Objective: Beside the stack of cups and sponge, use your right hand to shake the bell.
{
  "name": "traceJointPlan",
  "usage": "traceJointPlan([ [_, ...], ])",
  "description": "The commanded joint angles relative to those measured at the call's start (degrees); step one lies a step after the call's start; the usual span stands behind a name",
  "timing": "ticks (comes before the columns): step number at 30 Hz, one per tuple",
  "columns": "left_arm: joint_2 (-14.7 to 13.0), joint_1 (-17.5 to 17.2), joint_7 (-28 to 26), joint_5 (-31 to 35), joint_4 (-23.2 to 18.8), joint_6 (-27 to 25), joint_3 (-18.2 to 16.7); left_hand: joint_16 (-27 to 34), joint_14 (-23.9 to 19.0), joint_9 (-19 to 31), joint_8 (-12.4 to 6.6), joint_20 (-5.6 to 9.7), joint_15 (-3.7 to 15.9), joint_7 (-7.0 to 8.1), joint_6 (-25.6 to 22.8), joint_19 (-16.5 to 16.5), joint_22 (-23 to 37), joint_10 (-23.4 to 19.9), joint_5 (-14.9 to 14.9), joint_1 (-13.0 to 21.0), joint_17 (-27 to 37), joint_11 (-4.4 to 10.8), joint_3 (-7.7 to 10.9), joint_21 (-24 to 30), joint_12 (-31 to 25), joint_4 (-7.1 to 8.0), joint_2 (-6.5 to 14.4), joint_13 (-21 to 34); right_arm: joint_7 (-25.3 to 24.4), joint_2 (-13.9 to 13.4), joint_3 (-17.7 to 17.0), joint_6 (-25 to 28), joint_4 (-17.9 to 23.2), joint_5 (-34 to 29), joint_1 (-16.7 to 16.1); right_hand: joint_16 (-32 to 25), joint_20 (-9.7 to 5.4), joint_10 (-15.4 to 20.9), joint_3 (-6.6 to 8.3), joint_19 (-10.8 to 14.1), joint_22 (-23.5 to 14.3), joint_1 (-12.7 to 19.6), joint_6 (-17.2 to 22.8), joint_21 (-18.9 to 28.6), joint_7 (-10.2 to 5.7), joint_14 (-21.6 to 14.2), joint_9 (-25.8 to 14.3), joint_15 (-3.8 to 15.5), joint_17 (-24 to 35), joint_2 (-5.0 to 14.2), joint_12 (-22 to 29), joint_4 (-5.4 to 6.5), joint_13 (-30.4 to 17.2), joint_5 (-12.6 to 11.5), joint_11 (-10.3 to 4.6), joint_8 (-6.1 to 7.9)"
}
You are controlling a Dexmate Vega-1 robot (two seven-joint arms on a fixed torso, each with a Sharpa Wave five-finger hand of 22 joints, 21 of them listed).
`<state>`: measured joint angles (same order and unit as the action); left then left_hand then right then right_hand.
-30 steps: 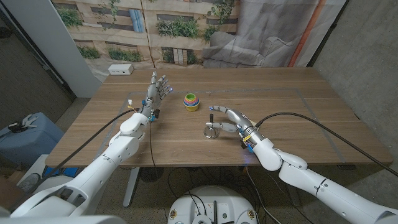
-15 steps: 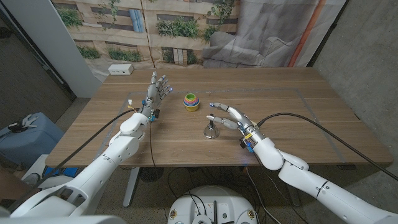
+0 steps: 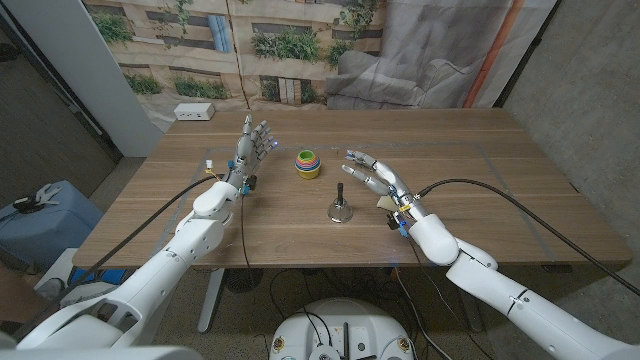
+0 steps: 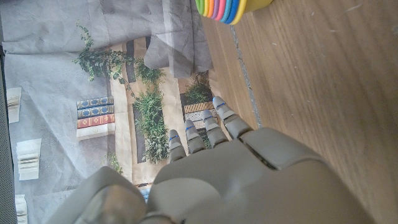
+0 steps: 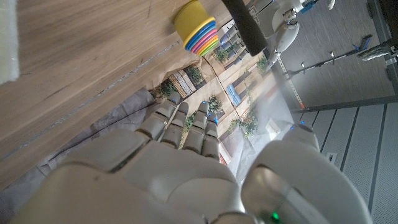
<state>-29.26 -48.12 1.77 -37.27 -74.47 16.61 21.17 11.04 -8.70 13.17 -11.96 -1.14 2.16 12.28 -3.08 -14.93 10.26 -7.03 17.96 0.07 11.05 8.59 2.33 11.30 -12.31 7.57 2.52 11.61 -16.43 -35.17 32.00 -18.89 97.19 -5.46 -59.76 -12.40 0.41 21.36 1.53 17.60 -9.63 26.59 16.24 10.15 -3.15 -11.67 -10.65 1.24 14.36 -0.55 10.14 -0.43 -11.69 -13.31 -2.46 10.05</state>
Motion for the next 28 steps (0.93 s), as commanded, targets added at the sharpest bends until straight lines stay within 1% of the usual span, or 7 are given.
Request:
traceJointPlan([
  [1,-0.01,-0.01,0.01,-0.01,-0.01,0.00,-0.01,0.32,-0.61,0.26,-0.34,-0.05,5.50,0.45,-0.12,-0.43,0.32,-0.16,0.41,0.09,0.27,0.33,0.03,0.39,-0.33,0.38,0.52,0.31,1.15,1.66,-2.46,1.30,-1.16,6.00,1.25,0.13,-0.12,-1.49,0.00,-0.26,0.01,-1.56,-1.44,0.18,0.60,0.74,0.07,0.04,0.04,0.94,-0.17,0.94,0.12,0.13,0.12,-0.08],
  [4,-0.01,-0.01,0.01,-0.01,0.00,0.00,-0.01,0.32,-0.61,0.26,-0.34,-0.06,5.52,0.45,-0.12,-0.43,0.32,-0.15,0.41,0.09,0.27,0.33,0.03,0.39,-0.33,0.38,0.52,0.31,2.54,1.83,-3.07,1.26,-2.29,8.50,2.36,0.27,-0.16,-2.55,-0.05,-0.30,0.01,-2.73,-2.52,0.30,0.44,1.49,0.12,-0.21,0.11,1.78,-0.11,1.57,0.19,0.23,0.81,-0.09],
  [8,0.00,0.00,0.01,-0.01,0.01,0.00,-0.01,0.31,-0.60,0.26,-0.33,-0.06,5.54,0.45,-0.11,-0.41,0.32,-0.14,0.41,0.09,0.27,0.39,0.03,0.38,-0.32,0.38,0.52,0.31,5.14,2.39,-3.82,1.00,-4.40,13.15,3.94,0.37,-0.26,-3.22,-0.14,-0.81,0.02,-3.73,-3.10,0.20,0.89,2.08,0.16,-0.36,0.17,2.36,0.00,2.07,0.24,0.30,1.61,0.01],
  [15,0.03,0.02,0.01,0.01,0.06,0.03,0.01,0.31,-0.60,0.26,-0.33,-0.07,5.55,0.45,-0.10,-0.42,0.32,-0.23,0.41,0.09,0.27,0.33,0.04,0.39,-0.35,0.37,0.52,0.31,6.79,3.75,-4.89,2.13,-7.40,18.63,6.14,0.34,-0.26,-3.71,-0.35,-1.03,0.03,-4.91,-3.49,0.23,1.59,2.39,0.20,-0.61,0.20,2.82,0.16,2.62,0.29,0.34,1.88,0.18],
  [18,0.03,0.02,0.01,0.02,0.05,0.03,0.02,0.33,-0.65,0.26,-0.33,-0.06,5.52,0.45,-0.10,-0.44,0.32,-0.18,0.41,0.10,0.27,0.39,0.04,0.40,-0.34,0.37,0.52,0.31,7.67,4.10,-5.27,2.56,-8.37,20.91,6.88,0.64,-0.32,-5.55,-0.66,-1.75,0.04,-6.43,-4.77,0.13,1.93,3.67,0.26,-1.00,0.24,3.33,-0.07,3.31,0.37,0.32,2.19,0.04],
  [22,0.02,0.02,0.01,0.02,0.04,0.03,0.01,0.32,-0.62,0.26,-0.33,-0.04,5.51,0.45,-0.10,-0.46,0.32,-0.19,0.41,0.09,0.27,0.43,0.04,0.40,-0.34,0.37,0.52,0.31,8.88,6.10,-6.31,1.21,-10.97,26.03,7.24,0.84,-0.42,-6.44,-0.82,-2.18,0.05,-7.32,-5.61,0.10,2.18,4.55,0.28,-1.14,0.25,3.67,-0.10,3.73,0.42,0.27,2.39,-0.03],
  [28,0.01,0.00,0.01,0.00,0.01,0.01,0.00,0.33,-0.64,0.26,-0.33,-0.03,5.51,0.45,-0.10,-0.45,0.32,-0.22,0.41,0.09,0.27,0.40,0.04,0.40,-0.35,0.37,0.52,0.31,6.47,9.21,-7.70,-0.54,-14.98,29.47,7.17,0.83,-0.54,-6.52,-0.69,-2.37,0.07,-7.16,-5.23,0.12,2.49,4.62,0.30,-0.85,0.09,3.85,0.11,3.52,0.47,0.19,2.25,0.32],
])
